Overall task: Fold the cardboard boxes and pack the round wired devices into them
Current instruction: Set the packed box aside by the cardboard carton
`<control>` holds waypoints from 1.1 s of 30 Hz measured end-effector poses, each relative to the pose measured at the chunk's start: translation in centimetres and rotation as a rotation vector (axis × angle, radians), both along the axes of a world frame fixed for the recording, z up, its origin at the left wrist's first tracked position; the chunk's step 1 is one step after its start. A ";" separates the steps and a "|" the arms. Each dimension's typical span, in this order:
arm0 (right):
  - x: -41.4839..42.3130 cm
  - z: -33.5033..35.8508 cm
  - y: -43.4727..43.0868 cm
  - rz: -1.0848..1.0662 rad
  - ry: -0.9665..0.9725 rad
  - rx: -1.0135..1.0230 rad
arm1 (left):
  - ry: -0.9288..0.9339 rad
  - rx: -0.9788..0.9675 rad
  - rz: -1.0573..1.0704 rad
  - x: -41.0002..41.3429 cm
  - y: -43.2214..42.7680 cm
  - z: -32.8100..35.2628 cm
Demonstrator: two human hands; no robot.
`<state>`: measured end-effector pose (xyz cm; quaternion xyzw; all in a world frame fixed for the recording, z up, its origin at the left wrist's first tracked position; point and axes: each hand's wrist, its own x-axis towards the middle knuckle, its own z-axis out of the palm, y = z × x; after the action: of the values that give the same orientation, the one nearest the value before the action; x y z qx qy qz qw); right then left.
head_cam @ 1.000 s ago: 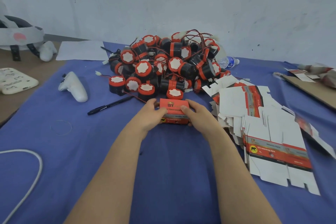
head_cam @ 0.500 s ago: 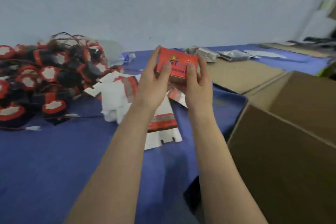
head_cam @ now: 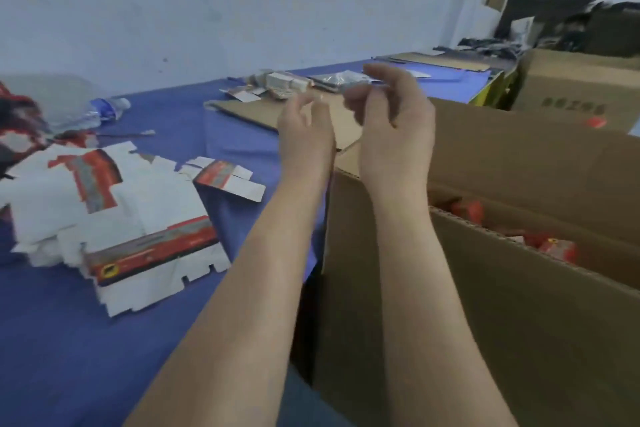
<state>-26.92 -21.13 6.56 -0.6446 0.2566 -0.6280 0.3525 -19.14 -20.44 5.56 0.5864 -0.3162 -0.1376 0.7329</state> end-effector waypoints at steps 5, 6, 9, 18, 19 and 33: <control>11.8 -7.0 0.1 0.293 0.782 0.073 | 0.414 0.070 0.179 9.2 4.3 -3.7; 13.6 -8.9 -0.1 0.261 0.983 0.050 | 0.466 0.061 0.194 10.2 4.8 -4.4; 17.1 -13.0 -0.5 0.141 1.186 0.059 | 0.438 0.071 0.258 12.0 5.8 -5.3; 19.8 -8.9 2.7 0.139 0.317 0.025 | 0.337 0.028 0.130 14.9 9.2 -4.1; 20.3 -8.1 4.5 0.232 0.298 -0.069 | 0.300 -0.054 0.155 15.3 9.9 -3.7; 30.4 -7.6 22.9 0.901 0.373 -0.027 | -0.060 -0.009 0.898 24.4 34.5 -8.3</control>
<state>3.47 1.74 -1.00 -0.7976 0.0027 -0.2897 0.5291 5.30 14.06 -2.78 0.6661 -0.0520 0.2126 0.7131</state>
